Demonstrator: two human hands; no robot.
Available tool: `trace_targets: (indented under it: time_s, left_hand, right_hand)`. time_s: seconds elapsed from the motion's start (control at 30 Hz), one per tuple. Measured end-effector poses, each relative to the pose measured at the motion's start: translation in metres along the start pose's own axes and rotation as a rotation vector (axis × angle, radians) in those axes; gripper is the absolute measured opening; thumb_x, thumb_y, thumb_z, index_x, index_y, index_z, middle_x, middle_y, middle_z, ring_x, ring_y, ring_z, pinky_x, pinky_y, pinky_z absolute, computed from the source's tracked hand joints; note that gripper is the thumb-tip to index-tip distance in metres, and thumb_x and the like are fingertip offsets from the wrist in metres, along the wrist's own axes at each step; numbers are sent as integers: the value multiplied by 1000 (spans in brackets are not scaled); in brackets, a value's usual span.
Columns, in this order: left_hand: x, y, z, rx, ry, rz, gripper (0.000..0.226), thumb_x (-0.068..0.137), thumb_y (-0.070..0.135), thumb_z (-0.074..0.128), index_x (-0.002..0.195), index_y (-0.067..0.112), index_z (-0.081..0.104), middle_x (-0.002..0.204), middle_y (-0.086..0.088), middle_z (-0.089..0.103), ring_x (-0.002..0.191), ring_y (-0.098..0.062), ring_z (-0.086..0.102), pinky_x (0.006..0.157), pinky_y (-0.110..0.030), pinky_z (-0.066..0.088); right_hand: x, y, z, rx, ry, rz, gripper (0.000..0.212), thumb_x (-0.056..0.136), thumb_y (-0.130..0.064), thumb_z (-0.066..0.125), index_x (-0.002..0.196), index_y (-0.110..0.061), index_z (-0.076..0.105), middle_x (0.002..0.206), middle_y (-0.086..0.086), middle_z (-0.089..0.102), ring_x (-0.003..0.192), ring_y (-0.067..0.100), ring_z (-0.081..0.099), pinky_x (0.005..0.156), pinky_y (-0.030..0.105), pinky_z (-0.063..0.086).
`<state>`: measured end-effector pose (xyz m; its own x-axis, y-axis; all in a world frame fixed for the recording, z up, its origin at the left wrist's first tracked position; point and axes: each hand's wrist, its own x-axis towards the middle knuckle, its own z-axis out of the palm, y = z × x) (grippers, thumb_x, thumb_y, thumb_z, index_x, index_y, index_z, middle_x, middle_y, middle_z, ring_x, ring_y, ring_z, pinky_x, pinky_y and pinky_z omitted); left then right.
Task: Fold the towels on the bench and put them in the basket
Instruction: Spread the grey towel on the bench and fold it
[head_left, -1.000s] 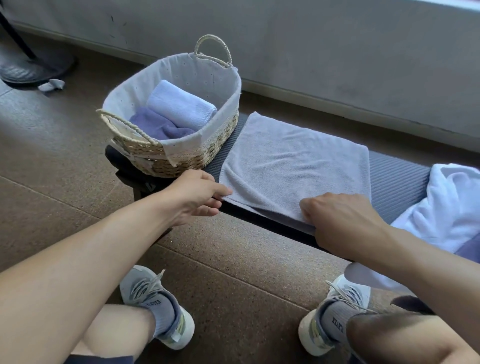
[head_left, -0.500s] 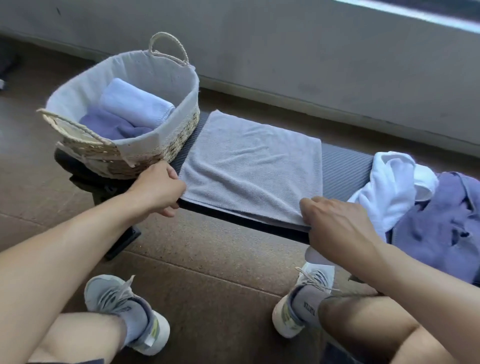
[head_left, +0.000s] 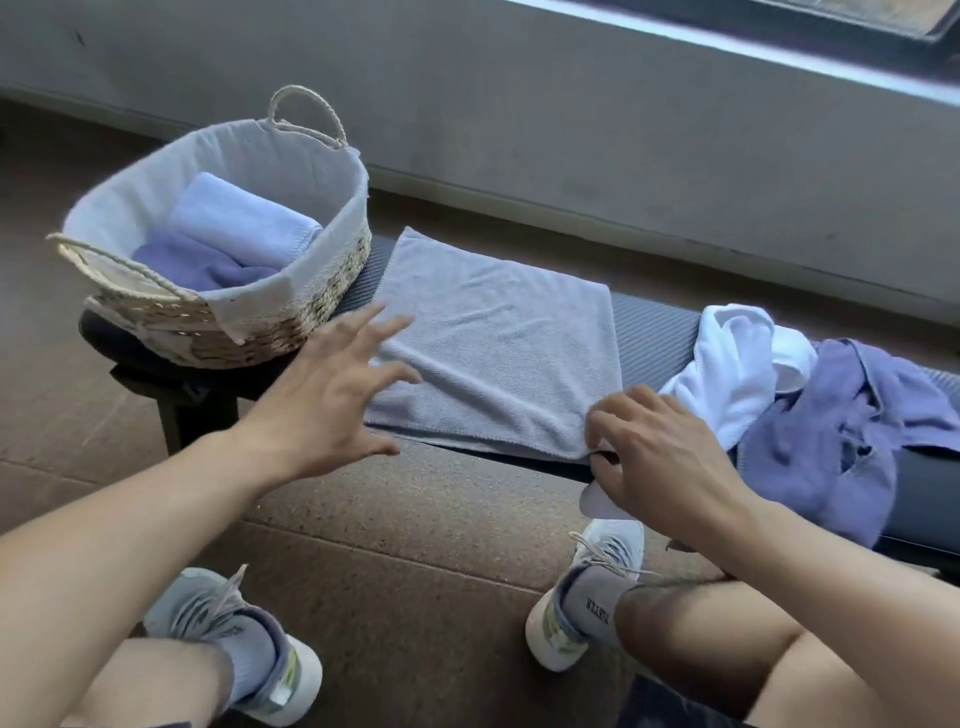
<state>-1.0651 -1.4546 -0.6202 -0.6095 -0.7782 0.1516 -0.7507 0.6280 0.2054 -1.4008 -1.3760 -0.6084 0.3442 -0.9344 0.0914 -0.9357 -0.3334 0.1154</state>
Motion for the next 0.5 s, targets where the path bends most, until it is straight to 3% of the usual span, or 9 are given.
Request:
trace_targets:
  time_s: [0.03,0.1,0.2,0.3,0.4,0.5]
  left_hand:
    - [-2,-3,7,33,-24,80,53,64,53,82,109,33,61,151,-1,46,148,-25,32,118,-49,31]
    - [-4,-6,19,-3,-62,101,53,66,39,89,108,28,60,143,4,53,142,-21,41,116,-41,36]
    - [-10,-7,26,-122,40,45,38,70,18,87,98,23,62,122,7,62,116,-20,60,94,-40,53]
    - [-12,-13,26,-170,145,31,24,74,11,82,83,22,62,107,9,63,102,-20,61,72,-46,56]
    - [-14,-16,28,-153,129,49,26,70,10,83,76,21,60,104,7,60,99,-21,60,66,-46,56]
    - [-16,-14,27,-115,125,41,26,68,7,81,76,19,59,97,5,57,96,-22,58,61,-45,55]
  right_hand:
    - [1,2,0,17,6,-35,11,74,-29,71,80,-25,63,100,-8,69,104,22,62,84,36,46]
    - [2,6,0,60,-30,-76,11,74,-30,72,77,-27,62,102,-9,71,107,19,63,91,29,38]
    - [2,11,0,142,-111,-56,17,74,-30,75,75,-29,58,109,-11,71,98,16,66,76,24,39]
    - [2,12,-1,131,-130,-53,31,62,-30,84,69,-31,55,116,-15,70,98,12,68,72,27,46]
    - [2,9,2,112,-132,-35,38,57,-31,87,69,-32,51,112,-14,70,93,16,68,70,31,49]
    - [4,3,7,62,-128,-6,34,64,-33,82,84,-30,55,108,-10,64,93,19,63,70,32,46]
